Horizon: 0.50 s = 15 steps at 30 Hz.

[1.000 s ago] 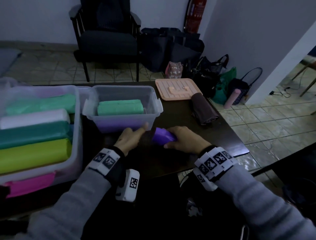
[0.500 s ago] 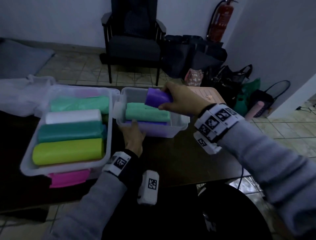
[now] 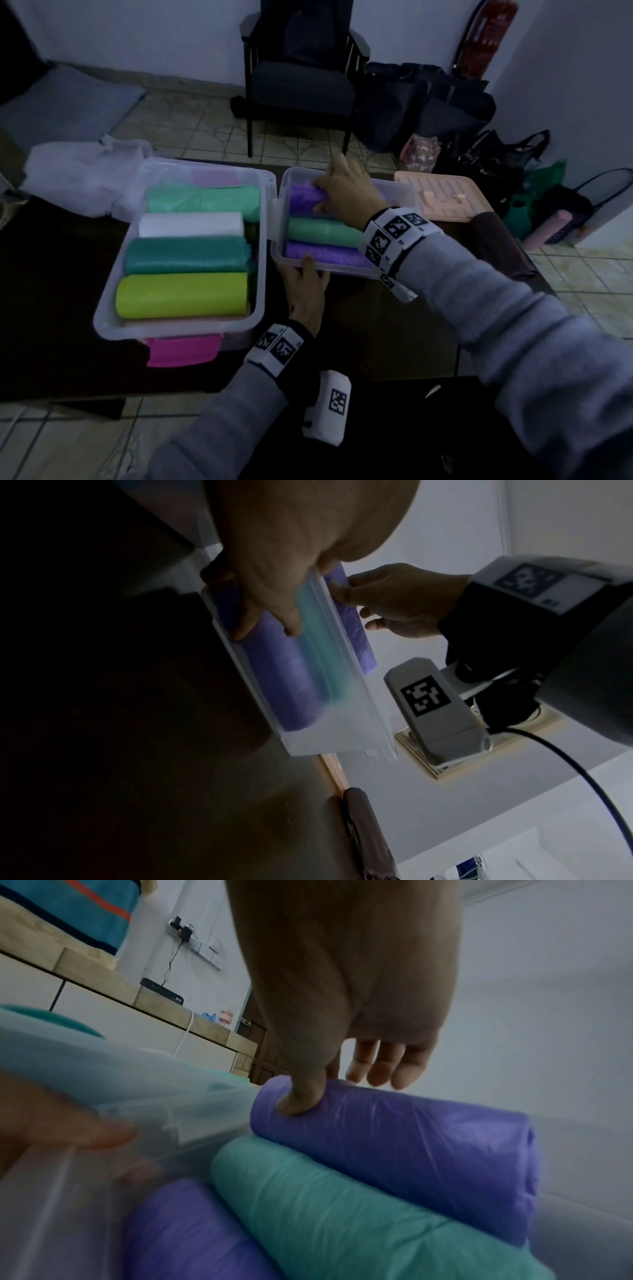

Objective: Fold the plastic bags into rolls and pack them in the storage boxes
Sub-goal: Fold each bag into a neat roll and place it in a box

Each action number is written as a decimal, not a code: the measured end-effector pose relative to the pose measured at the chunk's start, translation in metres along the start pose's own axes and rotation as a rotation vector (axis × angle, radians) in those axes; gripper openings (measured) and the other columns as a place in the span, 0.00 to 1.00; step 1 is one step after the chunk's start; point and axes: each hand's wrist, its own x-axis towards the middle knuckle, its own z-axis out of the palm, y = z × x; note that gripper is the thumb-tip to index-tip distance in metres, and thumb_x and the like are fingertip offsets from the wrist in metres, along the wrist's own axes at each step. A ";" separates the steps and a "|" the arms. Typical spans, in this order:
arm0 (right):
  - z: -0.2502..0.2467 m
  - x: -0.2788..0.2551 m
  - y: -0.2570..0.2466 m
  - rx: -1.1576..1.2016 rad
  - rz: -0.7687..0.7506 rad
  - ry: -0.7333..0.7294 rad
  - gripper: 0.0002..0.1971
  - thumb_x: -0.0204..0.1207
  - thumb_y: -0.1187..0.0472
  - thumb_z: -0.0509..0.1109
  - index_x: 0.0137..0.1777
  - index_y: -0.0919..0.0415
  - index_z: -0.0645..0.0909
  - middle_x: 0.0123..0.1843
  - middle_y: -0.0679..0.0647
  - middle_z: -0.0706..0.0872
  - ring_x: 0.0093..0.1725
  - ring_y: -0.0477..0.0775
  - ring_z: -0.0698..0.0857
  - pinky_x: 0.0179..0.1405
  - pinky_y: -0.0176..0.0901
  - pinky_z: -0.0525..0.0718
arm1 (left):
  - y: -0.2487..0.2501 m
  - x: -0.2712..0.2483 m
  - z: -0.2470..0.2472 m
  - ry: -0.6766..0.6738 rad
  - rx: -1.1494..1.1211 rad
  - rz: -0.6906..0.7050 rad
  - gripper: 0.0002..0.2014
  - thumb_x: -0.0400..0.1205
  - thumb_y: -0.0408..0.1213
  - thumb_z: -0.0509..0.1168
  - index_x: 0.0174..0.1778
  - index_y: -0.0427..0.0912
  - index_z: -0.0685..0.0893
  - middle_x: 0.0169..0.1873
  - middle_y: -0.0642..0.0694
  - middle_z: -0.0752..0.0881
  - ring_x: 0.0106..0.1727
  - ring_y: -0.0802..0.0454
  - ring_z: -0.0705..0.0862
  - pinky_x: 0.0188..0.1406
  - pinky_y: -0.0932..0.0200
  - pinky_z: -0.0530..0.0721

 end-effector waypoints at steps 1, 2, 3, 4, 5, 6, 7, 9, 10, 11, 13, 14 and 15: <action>0.001 0.000 0.000 0.052 -0.001 0.007 0.25 0.76 0.52 0.70 0.72 0.56 0.73 0.68 0.60 0.69 0.67 0.62 0.71 0.66 0.53 0.72 | 0.000 0.000 0.000 0.001 0.005 0.000 0.29 0.87 0.30 0.53 0.81 0.58 0.54 0.78 0.46 0.67 0.74 0.43 0.72 0.56 0.57 0.80; 0.000 -0.001 0.000 0.110 0.005 0.018 0.26 0.75 0.55 0.71 0.73 0.58 0.71 0.68 0.60 0.69 0.67 0.62 0.73 0.64 0.52 0.74 | -0.001 0.000 0.001 0.000 0.007 0.000 0.30 0.87 0.30 0.53 0.81 0.58 0.53 0.78 0.46 0.67 0.74 0.43 0.72 0.57 0.56 0.79; -0.001 -0.002 -0.001 0.160 0.010 0.040 0.26 0.75 0.57 0.72 0.71 0.59 0.71 0.67 0.60 0.70 0.65 0.62 0.75 0.60 0.50 0.75 | 0.000 0.000 0.001 -0.002 0.004 0.002 0.30 0.87 0.30 0.53 0.81 0.58 0.53 0.78 0.46 0.66 0.74 0.43 0.71 0.59 0.55 0.79; -0.003 -0.003 -0.002 0.189 0.006 0.064 0.24 0.75 0.58 0.72 0.69 0.60 0.71 0.66 0.60 0.71 0.63 0.62 0.77 0.56 0.48 0.75 | -0.001 0.001 0.001 -0.005 0.000 0.002 0.30 0.87 0.30 0.53 0.81 0.57 0.53 0.78 0.46 0.66 0.75 0.43 0.71 0.60 0.54 0.79; -0.003 -0.006 -0.002 0.180 -0.013 0.091 0.20 0.77 0.57 0.70 0.66 0.61 0.72 0.65 0.60 0.72 0.62 0.61 0.77 0.53 0.48 0.75 | -0.001 0.001 0.000 -0.005 -0.003 0.000 0.30 0.87 0.30 0.53 0.82 0.57 0.53 0.78 0.45 0.65 0.75 0.42 0.70 0.62 0.53 0.78; -0.003 -0.009 -0.003 0.121 -0.037 0.113 0.16 0.79 0.57 0.66 0.64 0.61 0.74 0.64 0.60 0.73 0.61 0.61 0.77 0.53 0.48 0.74 | -0.001 0.002 0.001 -0.002 -0.004 -0.007 0.30 0.87 0.30 0.53 0.82 0.57 0.53 0.78 0.45 0.65 0.75 0.42 0.70 0.62 0.52 0.78; -0.002 -0.013 -0.004 0.042 -0.060 0.126 0.13 0.81 0.58 0.63 0.63 0.61 0.75 0.64 0.60 0.73 0.62 0.61 0.76 0.55 0.49 0.74 | -0.001 0.003 0.001 0.004 -0.001 -0.012 0.29 0.87 0.31 0.54 0.82 0.56 0.53 0.79 0.44 0.65 0.75 0.41 0.70 0.61 0.52 0.78; 0.003 -0.021 -0.003 -0.066 -0.093 0.104 0.16 0.82 0.63 0.58 0.67 0.61 0.75 0.66 0.59 0.72 0.66 0.61 0.73 0.60 0.51 0.73 | 0.000 0.006 0.004 0.026 0.026 -0.018 0.29 0.86 0.30 0.54 0.81 0.56 0.55 0.79 0.43 0.64 0.75 0.38 0.69 0.54 0.55 0.81; 0.005 -0.025 -0.003 -0.062 -0.086 0.065 0.19 0.81 0.65 0.57 0.71 0.61 0.72 0.69 0.59 0.71 0.68 0.61 0.71 0.62 0.52 0.73 | 0.000 0.008 0.005 0.042 0.037 -0.019 0.29 0.86 0.30 0.54 0.81 0.56 0.56 0.78 0.41 0.65 0.75 0.36 0.70 0.48 0.57 0.82; 0.006 -0.028 -0.003 -0.047 -0.072 0.025 0.21 0.81 0.65 0.56 0.74 0.61 0.69 0.71 0.59 0.70 0.71 0.60 0.70 0.65 0.54 0.72 | 0.001 0.010 0.006 0.059 0.049 -0.019 0.29 0.85 0.29 0.55 0.80 0.56 0.57 0.78 0.40 0.65 0.74 0.36 0.71 0.44 0.59 0.83; 0.008 -0.029 -0.001 -0.042 -0.049 -0.015 0.24 0.82 0.64 0.55 0.79 0.61 0.62 0.76 0.59 0.66 0.74 0.60 0.67 0.70 0.55 0.70 | 0.001 0.009 0.007 0.083 0.062 -0.009 0.30 0.84 0.28 0.55 0.80 0.56 0.57 0.76 0.39 0.68 0.69 0.38 0.75 0.40 0.61 0.83; 0.007 -0.029 0.000 -0.047 -0.038 -0.028 0.25 0.82 0.63 0.55 0.80 0.60 0.60 0.78 0.58 0.64 0.75 0.60 0.66 0.71 0.56 0.69 | 0.001 0.008 0.007 0.083 0.059 -0.004 0.30 0.84 0.28 0.54 0.79 0.55 0.58 0.75 0.38 0.69 0.66 0.39 0.77 0.39 0.61 0.83; 0.007 -0.027 0.000 -0.048 -0.025 -0.044 0.26 0.82 0.63 0.54 0.81 0.60 0.58 0.79 0.58 0.63 0.75 0.60 0.66 0.71 0.57 0.69 | 0.001 0.006 0.006 0.079 0.052 0.001 0.29 0.84 0.27 0.54 0.79 0.55 0.58 0.75 0.38 0.70 0.63 0.41 0.78 0.39 0.61 0.84</action>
